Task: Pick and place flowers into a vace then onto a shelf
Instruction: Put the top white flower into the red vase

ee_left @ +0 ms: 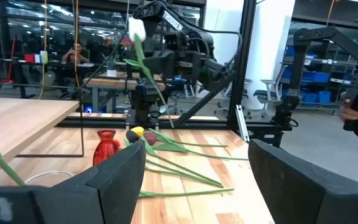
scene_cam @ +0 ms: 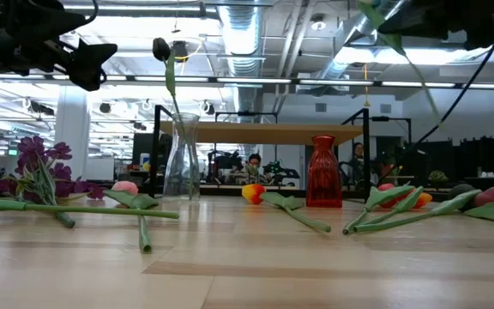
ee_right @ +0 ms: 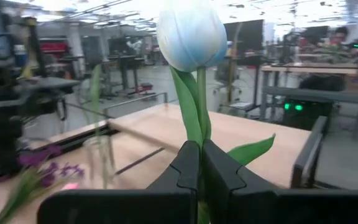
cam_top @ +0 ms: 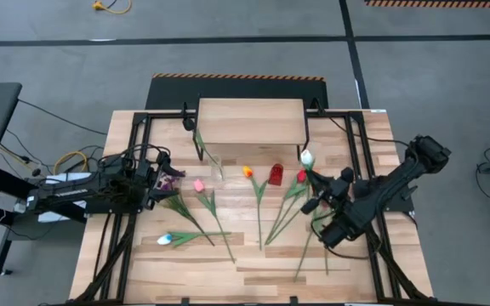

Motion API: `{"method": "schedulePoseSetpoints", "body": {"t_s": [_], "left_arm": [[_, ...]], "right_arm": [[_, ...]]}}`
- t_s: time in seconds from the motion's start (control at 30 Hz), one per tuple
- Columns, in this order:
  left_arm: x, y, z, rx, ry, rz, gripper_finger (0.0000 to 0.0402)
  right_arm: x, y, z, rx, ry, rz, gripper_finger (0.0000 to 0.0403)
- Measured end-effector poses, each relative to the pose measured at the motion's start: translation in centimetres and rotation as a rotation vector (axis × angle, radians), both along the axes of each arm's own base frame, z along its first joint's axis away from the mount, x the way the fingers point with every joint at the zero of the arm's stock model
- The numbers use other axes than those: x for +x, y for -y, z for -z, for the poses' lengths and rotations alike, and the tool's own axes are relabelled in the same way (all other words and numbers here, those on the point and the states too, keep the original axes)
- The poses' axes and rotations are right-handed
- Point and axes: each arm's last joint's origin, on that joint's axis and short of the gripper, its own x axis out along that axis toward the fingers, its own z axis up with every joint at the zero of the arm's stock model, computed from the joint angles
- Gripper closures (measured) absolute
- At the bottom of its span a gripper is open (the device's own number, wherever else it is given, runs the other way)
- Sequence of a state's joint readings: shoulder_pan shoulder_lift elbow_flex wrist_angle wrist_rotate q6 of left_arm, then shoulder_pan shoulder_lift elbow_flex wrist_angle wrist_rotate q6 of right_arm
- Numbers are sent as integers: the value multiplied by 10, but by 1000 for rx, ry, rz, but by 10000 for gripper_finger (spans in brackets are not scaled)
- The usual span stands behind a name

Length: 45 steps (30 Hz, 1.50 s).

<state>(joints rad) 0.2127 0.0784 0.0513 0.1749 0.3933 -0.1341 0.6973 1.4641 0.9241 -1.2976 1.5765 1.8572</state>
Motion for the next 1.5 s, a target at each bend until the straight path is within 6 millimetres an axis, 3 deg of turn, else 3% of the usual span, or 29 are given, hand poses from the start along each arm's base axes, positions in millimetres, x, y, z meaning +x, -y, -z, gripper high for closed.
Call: {"method": "schedulePoseSetpoints", "body": {"t_s": [0.47,0.73,0.87,1.0,1.23,1.37,1.5], "left_arm": [[0,-1,0,-3,4,-24,126],[0,-1,0,-3,3,-24,126],[0,-1,0,-3,3,-24,126],[0,-1,0,-3,3,-23,126],[0,-1,0,-10,2,-23,126],[0,-1,0,-11,-1,-23,126],[0,-1,0,-12,-3,-22,126]], "right_arm": [[-8,-35,8,85,83,-138,403],[-12,-71,10,169,45,-251,403],[0,-87,6,216,-33,-313,403],[27,-95,-9,191,-107,-406,403],[75,-70,-34,15,-158,-542,403],[93,-39,-28,-112,-93,-704,403],[93,-6,-20,-243,-23,-694,403]]}}
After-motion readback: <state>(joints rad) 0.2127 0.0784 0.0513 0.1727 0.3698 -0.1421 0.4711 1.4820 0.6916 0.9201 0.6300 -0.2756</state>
